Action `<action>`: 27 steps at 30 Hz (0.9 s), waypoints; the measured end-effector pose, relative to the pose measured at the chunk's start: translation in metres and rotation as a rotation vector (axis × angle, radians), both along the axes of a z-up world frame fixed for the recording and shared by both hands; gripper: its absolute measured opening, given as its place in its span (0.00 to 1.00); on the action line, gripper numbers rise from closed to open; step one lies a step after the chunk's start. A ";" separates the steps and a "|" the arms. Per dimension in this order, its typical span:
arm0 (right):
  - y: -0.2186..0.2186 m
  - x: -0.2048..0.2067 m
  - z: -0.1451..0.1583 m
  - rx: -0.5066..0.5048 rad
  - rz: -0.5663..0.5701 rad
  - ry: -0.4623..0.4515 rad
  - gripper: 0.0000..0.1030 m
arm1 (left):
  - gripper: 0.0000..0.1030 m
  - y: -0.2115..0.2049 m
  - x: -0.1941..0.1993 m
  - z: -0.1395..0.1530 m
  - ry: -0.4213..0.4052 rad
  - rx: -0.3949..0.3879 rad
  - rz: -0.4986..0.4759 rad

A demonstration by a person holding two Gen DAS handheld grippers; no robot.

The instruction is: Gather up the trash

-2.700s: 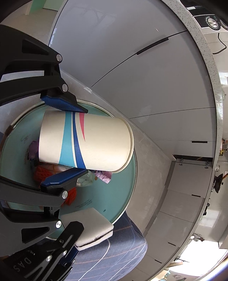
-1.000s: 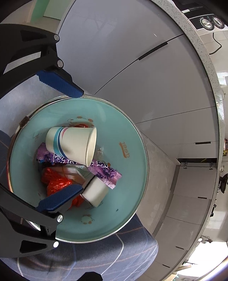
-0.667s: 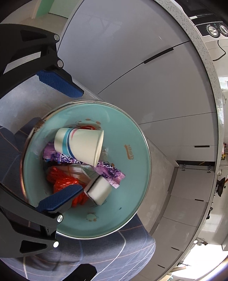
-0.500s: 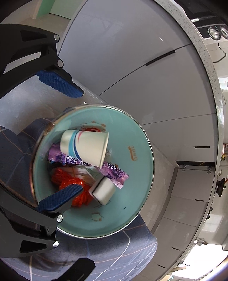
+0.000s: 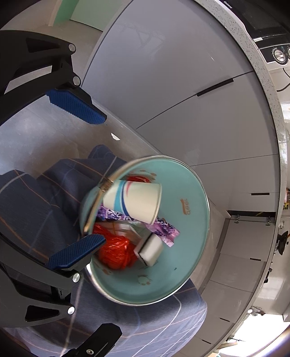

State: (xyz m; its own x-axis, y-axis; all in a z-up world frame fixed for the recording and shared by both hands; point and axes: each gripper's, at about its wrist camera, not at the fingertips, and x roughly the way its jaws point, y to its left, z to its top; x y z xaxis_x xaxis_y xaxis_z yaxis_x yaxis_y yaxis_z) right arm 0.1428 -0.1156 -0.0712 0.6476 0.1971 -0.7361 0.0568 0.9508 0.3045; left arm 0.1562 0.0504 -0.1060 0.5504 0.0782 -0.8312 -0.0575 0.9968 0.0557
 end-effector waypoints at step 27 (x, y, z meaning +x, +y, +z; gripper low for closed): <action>0.038 -0.076 0.017 -0.061 0.103 -0.013 0.84 | 0.94 0.024 -0.090 0.009 -0.007 -0.020 -0.005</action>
State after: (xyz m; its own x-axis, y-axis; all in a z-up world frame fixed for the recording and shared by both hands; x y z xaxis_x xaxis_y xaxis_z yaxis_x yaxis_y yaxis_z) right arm 0.0671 -0.0778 -0.0547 0.6356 0.2180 -0.7406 -0.0454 0.9682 0.2460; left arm 0.0658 0.0742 -0.0966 0.5569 0.0590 -0.8285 -0.0531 0.9980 0.0353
